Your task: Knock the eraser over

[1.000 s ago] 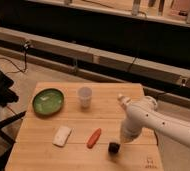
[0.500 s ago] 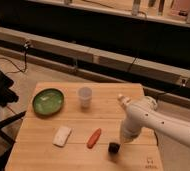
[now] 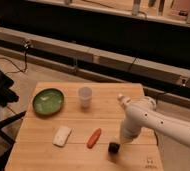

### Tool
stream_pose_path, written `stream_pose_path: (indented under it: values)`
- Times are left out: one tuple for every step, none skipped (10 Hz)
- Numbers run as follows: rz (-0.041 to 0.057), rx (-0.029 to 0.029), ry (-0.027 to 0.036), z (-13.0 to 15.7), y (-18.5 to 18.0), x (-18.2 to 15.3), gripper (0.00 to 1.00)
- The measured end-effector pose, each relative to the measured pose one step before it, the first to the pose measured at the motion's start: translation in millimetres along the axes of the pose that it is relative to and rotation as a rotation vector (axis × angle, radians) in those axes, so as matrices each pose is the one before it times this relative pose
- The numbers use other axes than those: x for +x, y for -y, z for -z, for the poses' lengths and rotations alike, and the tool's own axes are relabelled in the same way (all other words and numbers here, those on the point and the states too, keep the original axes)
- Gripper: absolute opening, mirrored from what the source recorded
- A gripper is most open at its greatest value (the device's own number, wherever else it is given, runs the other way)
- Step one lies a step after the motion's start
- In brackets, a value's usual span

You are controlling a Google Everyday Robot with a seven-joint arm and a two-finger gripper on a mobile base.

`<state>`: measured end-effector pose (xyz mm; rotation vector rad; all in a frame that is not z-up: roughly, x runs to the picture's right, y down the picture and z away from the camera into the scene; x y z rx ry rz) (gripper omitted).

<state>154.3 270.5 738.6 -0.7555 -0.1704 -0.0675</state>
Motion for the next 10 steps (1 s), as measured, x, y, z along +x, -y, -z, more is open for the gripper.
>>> stream_pose_path:
  values:
    - [0.01482,-0.00674,-0.00180,-1.23,0.12,-5.82,0.00]
    - [0.00167,-0.00858,0.00414,-1.26,-0.93,-2.43,0.00]
    - [0.00665,-0.00700,0.00715,-0.59,-0.88,-2.98,0.00]
    - [0.00772,-0.00483,0.01422,0.11,-0.19,-3.67,0.00]
    - [0.00608,-0.00493,0.01457,0.64,-1.73,-3.45,0.00]
    - [0.00898,-0.00630,0.01557,0.68,-3.55,-6.08,0.01]
    - [0.00885,-0.00590,0.00721,1.03,-3.22,-6.63,0.10]
    - [0.01036,-0.00680,0.00780,0.24,-2.44,-4.94,0.21]
    - [0.00274,-0.00396,0.00880,0.50,-2.15,-2.53,0.30]
    - [-0.00800,0.00191,-0.00985,-1.47,0.17,2.17,0.34]
